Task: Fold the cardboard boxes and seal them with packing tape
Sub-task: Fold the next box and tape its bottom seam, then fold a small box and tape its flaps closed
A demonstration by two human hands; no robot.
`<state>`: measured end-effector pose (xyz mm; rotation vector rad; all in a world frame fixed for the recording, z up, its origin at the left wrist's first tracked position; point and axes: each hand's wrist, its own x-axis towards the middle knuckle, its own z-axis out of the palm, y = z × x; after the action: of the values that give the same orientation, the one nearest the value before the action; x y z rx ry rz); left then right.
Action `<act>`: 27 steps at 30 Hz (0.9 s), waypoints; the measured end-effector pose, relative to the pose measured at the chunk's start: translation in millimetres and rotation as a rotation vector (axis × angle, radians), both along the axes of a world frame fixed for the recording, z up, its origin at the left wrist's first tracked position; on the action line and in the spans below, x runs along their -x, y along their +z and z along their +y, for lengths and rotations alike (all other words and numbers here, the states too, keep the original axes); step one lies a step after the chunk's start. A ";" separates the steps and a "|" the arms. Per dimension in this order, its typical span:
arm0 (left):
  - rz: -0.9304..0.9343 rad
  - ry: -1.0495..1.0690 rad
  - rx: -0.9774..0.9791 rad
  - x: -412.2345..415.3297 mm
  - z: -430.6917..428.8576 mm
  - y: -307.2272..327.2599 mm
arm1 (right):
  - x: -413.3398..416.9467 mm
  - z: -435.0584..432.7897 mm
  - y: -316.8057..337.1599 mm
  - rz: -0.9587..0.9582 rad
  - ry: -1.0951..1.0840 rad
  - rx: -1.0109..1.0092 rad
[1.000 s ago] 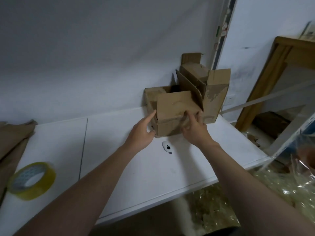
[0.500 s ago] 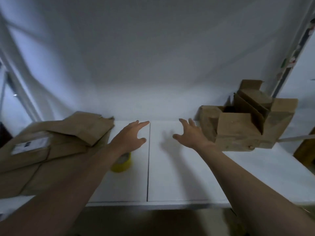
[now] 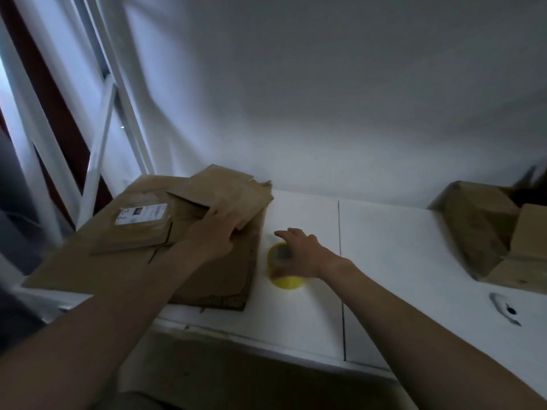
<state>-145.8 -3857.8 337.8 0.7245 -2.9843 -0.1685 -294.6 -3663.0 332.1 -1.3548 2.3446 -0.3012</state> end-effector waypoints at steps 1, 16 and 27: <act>-0.026 0.032 0.031 1.8 -10.2 -0.9 | -4.2 -5.7 -3.7 0.020 0.014 -0.028; 0.183 0.259 0.239 40.7 -67.3 -6.5 | 22.5 -32.6 -29.7 0.086 0.035 -0.025; 0.452 -0.119 0.142 87.4 -3.8 21.3 | 73.2 77.5 -6.2 0.071 -0.263 -0.009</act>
<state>-233.2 -3861.7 359.1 0.4246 -2.5737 -0.1072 -367.8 -3585.5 325.9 -1.0686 2.5832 -0.3232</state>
